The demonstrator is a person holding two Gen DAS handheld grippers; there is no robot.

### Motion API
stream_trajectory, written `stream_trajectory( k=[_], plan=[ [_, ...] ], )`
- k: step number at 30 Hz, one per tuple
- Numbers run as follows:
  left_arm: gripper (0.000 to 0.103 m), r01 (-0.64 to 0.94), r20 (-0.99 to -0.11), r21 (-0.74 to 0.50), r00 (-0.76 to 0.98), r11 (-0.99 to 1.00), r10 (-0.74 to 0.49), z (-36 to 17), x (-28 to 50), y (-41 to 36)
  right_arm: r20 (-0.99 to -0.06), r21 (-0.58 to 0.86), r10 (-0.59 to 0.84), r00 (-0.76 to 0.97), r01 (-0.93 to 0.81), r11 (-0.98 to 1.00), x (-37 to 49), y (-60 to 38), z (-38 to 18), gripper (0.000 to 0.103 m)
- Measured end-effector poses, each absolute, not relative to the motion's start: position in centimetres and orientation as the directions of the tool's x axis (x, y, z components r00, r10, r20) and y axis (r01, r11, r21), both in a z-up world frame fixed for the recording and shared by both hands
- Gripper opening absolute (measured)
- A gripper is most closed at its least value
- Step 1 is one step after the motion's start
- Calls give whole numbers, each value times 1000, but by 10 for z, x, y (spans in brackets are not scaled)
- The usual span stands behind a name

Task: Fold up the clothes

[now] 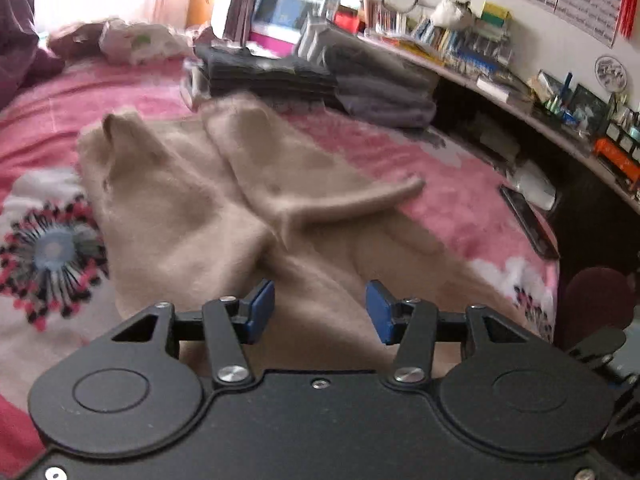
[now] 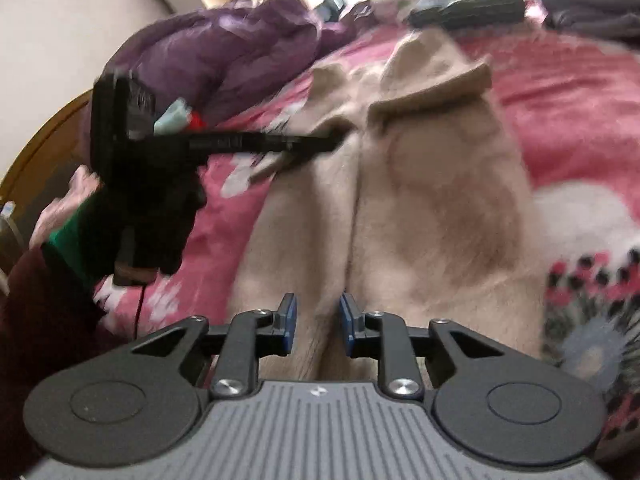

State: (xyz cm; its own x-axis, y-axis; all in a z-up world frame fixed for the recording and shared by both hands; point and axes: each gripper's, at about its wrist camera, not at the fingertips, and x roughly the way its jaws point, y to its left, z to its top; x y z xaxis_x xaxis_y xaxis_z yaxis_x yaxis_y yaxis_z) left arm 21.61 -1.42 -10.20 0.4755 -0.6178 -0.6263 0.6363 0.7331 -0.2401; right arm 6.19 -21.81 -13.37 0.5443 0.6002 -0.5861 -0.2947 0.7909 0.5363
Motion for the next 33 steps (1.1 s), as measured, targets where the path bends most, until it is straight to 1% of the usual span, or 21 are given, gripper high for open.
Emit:
stream_trajectory(
  k=[1, 2, 4, 6, 8, 11, 13, 15, 16, 17, 19, 22, 24, 27, 29, 31, 32, 33],
  plan=[
    [49, 644, -673, -196, 460, 740, -579, -111, 214, -21, -588, 559, 614, 527, -283, 779, 63, -220, -138, 12],
    [49, 652, -684, -172, 460, 738, -566, -112, 212, -24, -582, 592, 632, 513, -266, 761, 63, -224, -140, 9],
    [49, 669, -699, -126, 464, 733, -544, -113, 206, -29, -567, 637, 660, 493, -246, 730, 62, -231, -143, 9],
    [49, 655, -675, -147, 481, 741, -559, -106, 208, -19, -550, 675, 686, 476, -229, 701, 61, -239, -144, 9],
    [49, 640, -650, -172, 498, 749, -575, -99, 211, -9, -552, 656, 661, 508, -226, 720, 56, -241, -141, 13],
    [50, 619, -609, -208, 524, 758, -595, -88, 214, 7, -513, 543, 606, 607, -317, 777, 48, -239, -111, 13],
    [50, 604, -582, -233, 541, 762, -607, -81, 216, 17, -490, 456, 579, 652, -374, 808, 45, -237, -96, 16],
    [50, 590, -554, -258, 559, 765, -618, -74, 219, 27, -467, 412, 561, 684, -393, 822, 45, -234, -93, 42],
    [50, 583, -539, -271, 567, 766, -622, -70, 220, 32, -465, 392, 547, 696, -392, 832, 49, -231, -94, 45],
    [50, 575, -525, -284, 576, 767, -627, -67, 221, 38, -474, 371, 528, 705, -384, 846, 56, -227, -96, 44],
    [50, 447, -528, -356, 629, 821, -571, -73, 239, 63, -490, 311, 487, 723, -377, 872, 70, -216, -97, 44],
    [50, 258, -565, -439, 665, 860, -488, -89, 263, 90, -501, 143, 420, 757, -406, 902, 88, -189, -90, 43],
    [49, 221, -588, -441, 661, 870, -466, -95, 272, 90, -497, 19, 372, 784, -419, 908, 106, -169, -87, 42],
    [50, 267, -580, -444, 641, 855, -502, -93, 278, 80, -501, -121, 317, 805, -428, 895, 140, -147, -91, 41],
    [50, 284, -591, -432, 628, 856, -507, -95, 278, 76, -499, -214, 281, 820, -430, 877, 162, -132, -94, 38],
    [49, 301, -601, -419, 615, 857, -510, -98, 279, 71, -513, -282, 247, 822, -433, 856, 182, -121, -101, 38],
    [42, 309, -607, -413, 608, 857, -512, -100, 279, 68, -522, -312, 231, 821, -435, 845, 191, -115, -106, 36],
    [37, 317, -612, -406, 601, 857, -513, -101, 279, 66, -532, -325, 223, 817, -440, 837, 200, -112, -111, 34]
  ],
)
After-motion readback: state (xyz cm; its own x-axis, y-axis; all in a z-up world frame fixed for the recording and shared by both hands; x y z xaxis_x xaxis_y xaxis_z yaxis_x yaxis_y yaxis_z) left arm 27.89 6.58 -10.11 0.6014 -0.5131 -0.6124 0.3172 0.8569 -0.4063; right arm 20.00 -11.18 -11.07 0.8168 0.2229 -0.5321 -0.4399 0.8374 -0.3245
